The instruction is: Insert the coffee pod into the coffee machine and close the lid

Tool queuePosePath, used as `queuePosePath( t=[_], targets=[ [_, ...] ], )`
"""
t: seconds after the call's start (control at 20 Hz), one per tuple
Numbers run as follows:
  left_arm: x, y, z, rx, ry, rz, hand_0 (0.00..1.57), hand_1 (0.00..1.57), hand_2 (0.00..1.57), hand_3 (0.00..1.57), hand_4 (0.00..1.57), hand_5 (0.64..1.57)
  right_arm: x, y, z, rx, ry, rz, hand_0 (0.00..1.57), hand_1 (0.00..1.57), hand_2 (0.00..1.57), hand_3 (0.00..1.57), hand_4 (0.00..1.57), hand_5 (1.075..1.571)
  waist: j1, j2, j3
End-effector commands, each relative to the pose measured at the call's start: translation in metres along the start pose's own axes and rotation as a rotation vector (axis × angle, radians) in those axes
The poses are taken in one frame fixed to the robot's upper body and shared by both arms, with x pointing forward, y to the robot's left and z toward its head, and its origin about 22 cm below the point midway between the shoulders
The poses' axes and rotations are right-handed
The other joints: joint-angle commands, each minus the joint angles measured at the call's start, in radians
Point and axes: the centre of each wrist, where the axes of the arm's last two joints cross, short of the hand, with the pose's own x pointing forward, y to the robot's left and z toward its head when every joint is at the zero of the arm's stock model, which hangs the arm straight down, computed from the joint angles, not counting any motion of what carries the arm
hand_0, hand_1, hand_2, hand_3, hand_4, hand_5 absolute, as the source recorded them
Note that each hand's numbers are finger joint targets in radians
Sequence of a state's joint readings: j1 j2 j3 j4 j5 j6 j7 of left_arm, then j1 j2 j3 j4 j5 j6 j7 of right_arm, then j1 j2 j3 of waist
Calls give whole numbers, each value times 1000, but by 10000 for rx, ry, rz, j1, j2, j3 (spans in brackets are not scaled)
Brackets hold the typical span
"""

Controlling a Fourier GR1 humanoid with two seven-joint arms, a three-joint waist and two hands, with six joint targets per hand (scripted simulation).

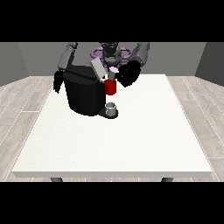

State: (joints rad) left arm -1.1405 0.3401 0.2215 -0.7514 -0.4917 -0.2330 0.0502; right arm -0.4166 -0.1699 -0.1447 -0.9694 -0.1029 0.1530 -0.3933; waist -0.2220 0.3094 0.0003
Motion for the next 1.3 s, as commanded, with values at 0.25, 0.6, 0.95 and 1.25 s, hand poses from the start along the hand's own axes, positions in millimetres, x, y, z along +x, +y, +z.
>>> queuePosePath(
  t=[0.25, 0.6, 0.95, 1.25],
  targets=[
    [-1, 43, 2, 189, -18, -448, 1523, 1523, 1529, 1442, 698, 1571, 17, 17, -20, 258, -605, 86, 0, 0, 0, 0, 250, 1571, -415, 647, -2],
    [7, 28, -1, 709, -225, -628, 1391, 1391, 1443, 1373, 603, 1571, 0, 18, -14, 210, -511, -147, 0, 0, 0, 0, 290, 1571, -226, 658, 3],
    [-10, -25, -2, 636, -217, 75, 860, 860, 914, 875, 341, 1571, -9, 6, -3, 118, -29, -268, 0, 0, 0, 0, 224, 1571, -184, 89, -2],
    [-79, -87, 28, -956, -422, 2546, 0, 0, 0, 0, 0, 1571, -41, -4, 47, -331, 791, -644, 0, 0, 0, 0, 268, 1571, 735, -1586, -13]
  ],
)
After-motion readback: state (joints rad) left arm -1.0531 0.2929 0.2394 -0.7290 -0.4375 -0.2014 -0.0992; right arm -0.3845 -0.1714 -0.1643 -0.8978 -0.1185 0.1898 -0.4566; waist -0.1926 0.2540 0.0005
